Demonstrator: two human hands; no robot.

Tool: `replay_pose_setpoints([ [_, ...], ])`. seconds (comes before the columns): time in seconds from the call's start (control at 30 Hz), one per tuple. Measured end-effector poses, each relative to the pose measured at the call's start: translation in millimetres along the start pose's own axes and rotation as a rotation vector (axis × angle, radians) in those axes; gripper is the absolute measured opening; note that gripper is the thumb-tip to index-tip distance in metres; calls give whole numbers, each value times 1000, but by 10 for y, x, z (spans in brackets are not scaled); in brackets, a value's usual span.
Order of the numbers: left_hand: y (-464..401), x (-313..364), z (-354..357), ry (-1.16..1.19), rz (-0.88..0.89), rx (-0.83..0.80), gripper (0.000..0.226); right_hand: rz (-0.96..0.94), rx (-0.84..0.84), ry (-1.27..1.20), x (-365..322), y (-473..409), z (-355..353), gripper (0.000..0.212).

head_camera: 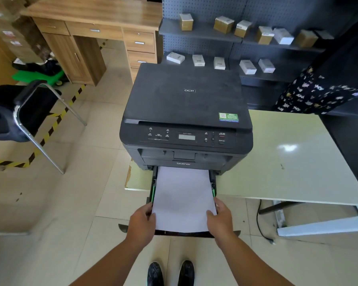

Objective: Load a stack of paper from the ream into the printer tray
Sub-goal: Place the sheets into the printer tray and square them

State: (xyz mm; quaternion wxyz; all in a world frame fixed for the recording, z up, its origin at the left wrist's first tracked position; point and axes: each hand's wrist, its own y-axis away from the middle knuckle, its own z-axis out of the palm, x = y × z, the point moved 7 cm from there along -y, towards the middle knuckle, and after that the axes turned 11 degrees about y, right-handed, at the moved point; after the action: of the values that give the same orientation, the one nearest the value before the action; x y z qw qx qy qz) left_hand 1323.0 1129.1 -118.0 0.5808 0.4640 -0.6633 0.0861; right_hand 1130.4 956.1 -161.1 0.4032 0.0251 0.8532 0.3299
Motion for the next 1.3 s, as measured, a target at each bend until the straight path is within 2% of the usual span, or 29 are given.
replay_pose_setpoints([
  [0.1, -37, -36, -12, 23, -43, 8, 48, -9, 9, -23, -65, -151, 41, 54],
  [0.23, -52, -76, -37, 51, -63, 48, 46, 1, 26, -38, -128, -291, 87, 55],
  [0.4, -75, -120, -62, 53, -82, 58, 29, -7, 51, -15, -177, -416, 156, 57],
  [0.53, -88, -145, -85, -25, -72, 39, 37, -7, 67, 51, -132, -463, 209, 60],
  [0.6, -97, -141, -93, -51, -55, 47, 29, -29, 60, 106, -151, -445, 226, 60],
  [0.67, -112, -126, -103, -90, -44, 63, 22, -133, 124, 239, -270, -367, 144, 55],
  [0.73, -153, -104, -115, -114, -35, 82, 30, -252, 284, 431, -380, -267, -24, 48],
  [0.8, -189, -83, -108, -112, -20, 94, 36, -277, 383, 557, -343, -241, -175, 49],
  [0.87, -210, -46, -73, -94, -18, 100, 37, -212, 329, 584, -185, -297, -242, 43],
  [1.0, -241, -4, 20, -92, -22, 80, 32, -197, 227, 525, -78, -346, -265, 6],
  [1.3, -296, -81, 95, -77, -35, 77, 41, -123, 211, 536, -91, -411, -238, 11],
])
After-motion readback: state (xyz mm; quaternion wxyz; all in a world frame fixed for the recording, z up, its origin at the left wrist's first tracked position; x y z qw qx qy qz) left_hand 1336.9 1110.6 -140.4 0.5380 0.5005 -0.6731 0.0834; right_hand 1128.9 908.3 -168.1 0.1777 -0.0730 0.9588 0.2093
